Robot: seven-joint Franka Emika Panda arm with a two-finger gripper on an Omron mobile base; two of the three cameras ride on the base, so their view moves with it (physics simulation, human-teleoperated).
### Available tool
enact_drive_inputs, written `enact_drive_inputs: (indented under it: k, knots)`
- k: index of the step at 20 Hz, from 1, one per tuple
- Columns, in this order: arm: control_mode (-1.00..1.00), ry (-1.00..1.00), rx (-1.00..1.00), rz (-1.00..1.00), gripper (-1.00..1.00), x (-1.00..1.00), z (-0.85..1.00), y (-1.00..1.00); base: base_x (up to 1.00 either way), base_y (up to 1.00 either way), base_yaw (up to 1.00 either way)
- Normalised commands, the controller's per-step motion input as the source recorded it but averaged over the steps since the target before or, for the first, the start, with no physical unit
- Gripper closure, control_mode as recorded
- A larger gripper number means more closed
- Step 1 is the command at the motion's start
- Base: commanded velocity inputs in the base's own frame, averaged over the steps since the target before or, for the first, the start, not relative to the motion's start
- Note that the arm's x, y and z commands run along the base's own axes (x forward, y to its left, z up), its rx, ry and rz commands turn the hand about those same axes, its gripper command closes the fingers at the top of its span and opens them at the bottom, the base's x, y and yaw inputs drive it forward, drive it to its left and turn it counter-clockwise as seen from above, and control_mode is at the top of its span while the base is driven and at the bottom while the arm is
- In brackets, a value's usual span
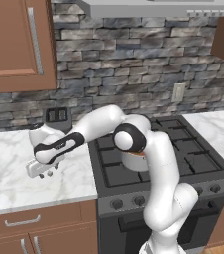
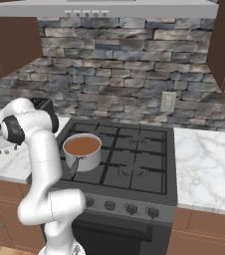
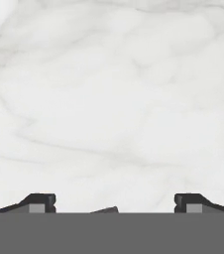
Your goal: Pick up the sugar cube(s) and place them in the saucepan with hot chocolate.
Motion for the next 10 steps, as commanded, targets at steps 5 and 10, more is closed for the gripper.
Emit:
enact_drive_inputs:
  k: [5,10]
  knots:
    - [-1.0,0.05,0.0,0.0,-1.0,-0.07,-0.11,0.01,0.0,0.0,0.0]
    - [-1.0,0.06,0.0,0.0,-1.0,-0.12,-0.12,0.0,0.0,0.0,0.0]
